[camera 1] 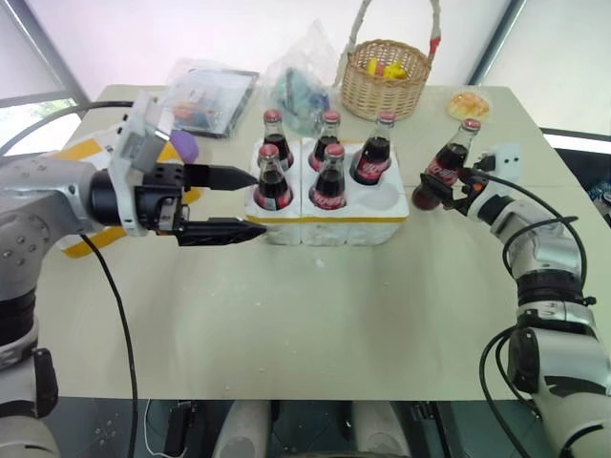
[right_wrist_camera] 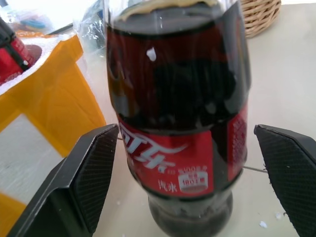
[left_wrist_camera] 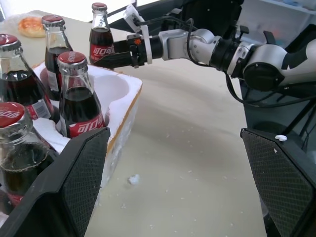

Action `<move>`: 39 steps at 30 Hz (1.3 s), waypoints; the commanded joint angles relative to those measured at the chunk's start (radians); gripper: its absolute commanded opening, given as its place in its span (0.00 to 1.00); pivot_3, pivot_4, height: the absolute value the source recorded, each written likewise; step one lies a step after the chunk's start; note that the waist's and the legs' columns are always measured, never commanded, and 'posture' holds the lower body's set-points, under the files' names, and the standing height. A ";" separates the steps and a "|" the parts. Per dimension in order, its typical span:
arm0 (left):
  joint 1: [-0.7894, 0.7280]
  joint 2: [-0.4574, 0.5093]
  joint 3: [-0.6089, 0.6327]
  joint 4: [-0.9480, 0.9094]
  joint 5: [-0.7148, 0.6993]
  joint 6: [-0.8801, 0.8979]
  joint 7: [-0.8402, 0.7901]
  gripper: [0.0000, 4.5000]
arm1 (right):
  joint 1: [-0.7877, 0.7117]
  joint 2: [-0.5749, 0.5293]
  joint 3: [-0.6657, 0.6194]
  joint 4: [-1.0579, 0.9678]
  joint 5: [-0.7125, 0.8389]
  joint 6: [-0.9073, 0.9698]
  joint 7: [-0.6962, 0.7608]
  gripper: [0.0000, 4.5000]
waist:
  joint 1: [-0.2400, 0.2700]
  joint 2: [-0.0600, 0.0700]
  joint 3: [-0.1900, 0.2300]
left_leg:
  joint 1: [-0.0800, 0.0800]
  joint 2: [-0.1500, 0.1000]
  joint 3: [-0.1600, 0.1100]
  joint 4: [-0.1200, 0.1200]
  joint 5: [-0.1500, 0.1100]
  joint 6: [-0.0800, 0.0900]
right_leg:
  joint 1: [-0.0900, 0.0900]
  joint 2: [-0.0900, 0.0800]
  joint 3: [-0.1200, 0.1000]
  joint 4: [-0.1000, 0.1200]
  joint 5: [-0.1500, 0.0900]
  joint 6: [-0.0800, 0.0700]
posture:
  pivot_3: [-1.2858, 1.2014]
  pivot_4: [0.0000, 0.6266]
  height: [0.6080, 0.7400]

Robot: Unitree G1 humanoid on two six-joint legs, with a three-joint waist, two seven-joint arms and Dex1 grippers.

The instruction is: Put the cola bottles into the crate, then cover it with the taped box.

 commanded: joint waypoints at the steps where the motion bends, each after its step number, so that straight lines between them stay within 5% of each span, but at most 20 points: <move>1: -0.012 0.016 0.031 -0.020 -0.017 -0.014 0.004 1.00 | -0.036 0.007 -0.025 0.013 0.009 -0.044 0.007 0.87 | 0.000 0.000 0.000 | 0.000 0.000 0.000 0.000 0.000 0.000 | 0.000 0.000 0.000 0.000 0.000 0.000 | 0.52 0.24 0.98; 4: -0.012 0.018 0.030 -0.021 -0.019 -0.014 0.006 1.00 | -0.034 0.012 -0.027 -0.001 0.019 -0.040 0.024 0.61 | 0.000 0.000 0.000 | 0.000 0.000 0.000 0.000 0.000 0.000 | 0.000 0.000 0.000 0.000 0.000 0.000 | 0.52 0.24 0.98; 15: 0.008 0.011 0.025 -0.030 -0.023 -0.020 0.013 1.00 | -0.033 -0.079 -0.073 -0.174 0.074 0.028 0.096 0.62 | -0.002 0.008 0.005 | 0.000 0.000 0.000 0.000 0.000 0.000 | -0.001 0.000 0.000 0.000 0.000 0.000 | 0.52 0.24 0.98; 29: 0.028 -0.008 0.025 -0.039 -0.032 -0.032 0.036 1.00 | 0.026 -0.176 -0.073 -0.763 0.391 0.446 0.271 0.62 | 0.003 0.010 0.006 | -0.006 0.000 0.001 0.000 0.000 0.000 | -0.007 0.000 0.001 0.002 0.000 0.000 | 0.52 0.24 0.98; 39: 0.014 -0.002 0.024 -0.034 -0.035 -0.035 0.044 1.00 | 0.101 -0.124 0.062 -0.805 0.302 0.391 0.268 0.62 | 0.006 0.010 0.006 | -0.006 0.000 0.001 0.001 0.000 0.000 | -0.007 0.000 0.001 0.002 0.000 0.000 | 0.52 0.24 0.98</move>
